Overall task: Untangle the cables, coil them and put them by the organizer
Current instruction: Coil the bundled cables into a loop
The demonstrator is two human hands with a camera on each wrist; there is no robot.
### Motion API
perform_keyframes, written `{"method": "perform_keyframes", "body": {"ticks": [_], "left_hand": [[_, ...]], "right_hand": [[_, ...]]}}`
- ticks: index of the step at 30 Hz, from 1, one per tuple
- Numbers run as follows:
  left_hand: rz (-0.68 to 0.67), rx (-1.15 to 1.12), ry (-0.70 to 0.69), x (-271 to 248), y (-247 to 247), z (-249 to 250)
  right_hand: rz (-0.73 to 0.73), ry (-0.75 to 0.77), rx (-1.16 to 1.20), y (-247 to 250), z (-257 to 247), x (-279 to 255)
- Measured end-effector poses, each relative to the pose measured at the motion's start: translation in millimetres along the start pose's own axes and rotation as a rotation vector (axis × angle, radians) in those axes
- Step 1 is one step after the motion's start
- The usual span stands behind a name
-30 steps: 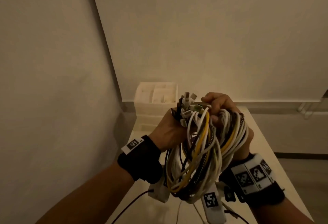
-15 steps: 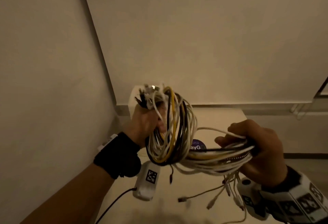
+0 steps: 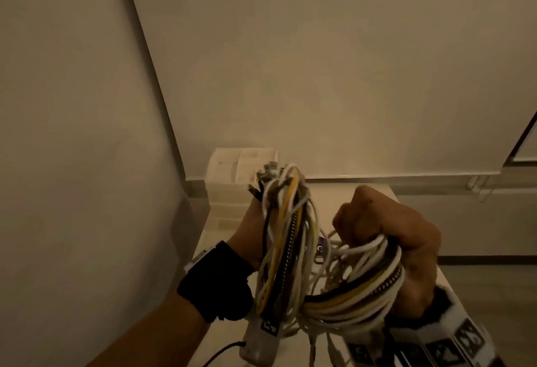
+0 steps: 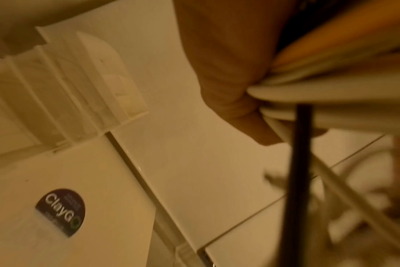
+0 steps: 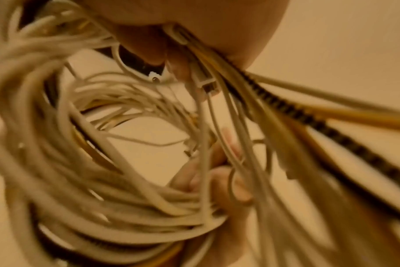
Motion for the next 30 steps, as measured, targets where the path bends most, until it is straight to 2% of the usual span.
{"method": "perform_keyframes", "body": {"ticks": [2, 3, 4, 5, 7, 8, 11, 13, 15, 19, 21, 24, 30], "left_hand": [[0.237, 0.074, -0.06, -1.9, 41.3, 14.7], [0.26, 0.062, -0.127, -3.1, 52.7, 30.3], [0.269, 0.11, -0.185, -2.6, 57.4, 44.5], [0.365, 0.176, -0.198, -4.0, 73.7, 55.0], [0.529, 0.503, -0.367, -8.1, 81.6, 96.8], [0.594, 0.663, -0.448, -9.6, 78.0, 114.4], [0.464, 0.905, -0.448, 11.4, 56.1, 114.6], [0.361, 0.921, -0.42, 22.1, 33.3, 104.6], [0.217, 0.985, -0.478, 31.6, 0.6, 103.1], [0.08, 1.188, -0.489, 51.2, -28.3, 97.0], [0.066, 1.362, -0.526, 52.3, -32.8, 99.4], [0.103, 1.411, -0.589, 47.2, -35.3, 109.3], [0.274, 1.182, -0.503, 34.8, -4.4, 133.6]], "right_hand": [[-0.06, -0.01, -0.228, 9.6, -1.2, -11.9], [-0.108, -0.057, -0.339, 17.0, 4.3, -18.7], [-0.17, -0.14, -0.447, 23.1, 14.1, -24.9], [-0.245, -0.26, -0.566, 26.9, 29.6, -31.4], [-0.36, -0.537, -0.73, 29.5, 67.9, -52.3], [-0.382, -0.646, -0.714, 25.8, 83.3, -61.7], [-0.444, -0.851, -0.478, -1.5, 116.0, -82.6], [-0.488, -0.915, -0.312, -20.1, 125.1, -78.6], [-0.468, -0.909, -0.188, -32.8, 123.4, -59.1], [-0.425, -0.733, -0.155, -68.0, 117.8, -9.7], [-0.396, -0.722, -0.016, -91.6, 123.7, 1.0], [-0.283, -0.782, 0.107, -108.6, 130.8, -3.5], [-0.266, -0.867, 0.208, -120.2, 119.5, -23.6]]}}
Point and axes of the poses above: each hand's wrist, its own x-axis towards the middle knuckle, its own y-axis out of the back of the hand, z = x × y, the point moved 9 cm from there along x, towards the middle knuckle, and after that the axes turned 14 degrees about -y, right-handed, at the moved point
